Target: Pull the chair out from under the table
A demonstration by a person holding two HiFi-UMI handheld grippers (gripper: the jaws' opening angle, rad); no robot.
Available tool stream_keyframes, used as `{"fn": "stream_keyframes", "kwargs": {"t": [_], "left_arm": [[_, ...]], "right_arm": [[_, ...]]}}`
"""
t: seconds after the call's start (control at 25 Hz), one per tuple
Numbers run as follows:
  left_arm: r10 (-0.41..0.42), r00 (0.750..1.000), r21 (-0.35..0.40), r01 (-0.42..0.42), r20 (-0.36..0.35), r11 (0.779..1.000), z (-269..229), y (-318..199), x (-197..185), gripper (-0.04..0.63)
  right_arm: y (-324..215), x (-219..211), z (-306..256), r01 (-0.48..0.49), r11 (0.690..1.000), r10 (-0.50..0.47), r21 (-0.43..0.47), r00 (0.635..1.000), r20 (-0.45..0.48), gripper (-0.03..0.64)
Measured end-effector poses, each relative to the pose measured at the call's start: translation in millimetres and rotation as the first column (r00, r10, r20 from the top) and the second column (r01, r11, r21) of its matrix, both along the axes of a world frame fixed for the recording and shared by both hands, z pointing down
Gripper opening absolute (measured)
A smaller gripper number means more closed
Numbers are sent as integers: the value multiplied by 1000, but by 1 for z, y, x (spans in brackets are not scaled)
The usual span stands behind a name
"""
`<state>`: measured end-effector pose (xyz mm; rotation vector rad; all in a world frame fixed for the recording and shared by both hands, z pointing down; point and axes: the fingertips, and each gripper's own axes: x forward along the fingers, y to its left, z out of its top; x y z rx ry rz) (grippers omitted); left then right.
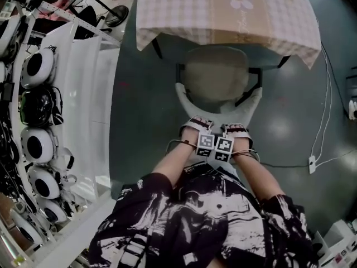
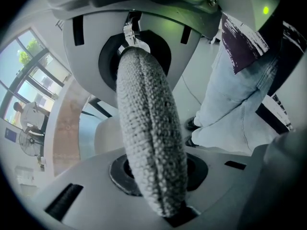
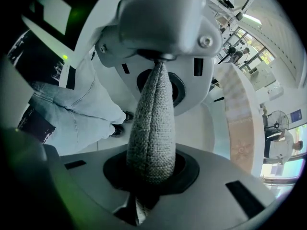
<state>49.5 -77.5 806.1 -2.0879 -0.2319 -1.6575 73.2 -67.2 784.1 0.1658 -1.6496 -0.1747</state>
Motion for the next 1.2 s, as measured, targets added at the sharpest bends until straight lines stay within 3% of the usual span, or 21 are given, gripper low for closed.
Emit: {"fn": "stream_keyframes", "kwargs": {"t": [0.64, 1.2], "left_arm": [[-26, 1000, 1, 26, 7, 1000, -2, 68, -16, 67], [50, 999, 1, -51, 10, 999, 6, 117, -35, 66]], "right_arm": [[70, -16, -2, 13, 1000, -13, -13, 1000, -4, 55], [116, -34, 8, -56, 998, 56, 13, 998, -28, 55]]}}
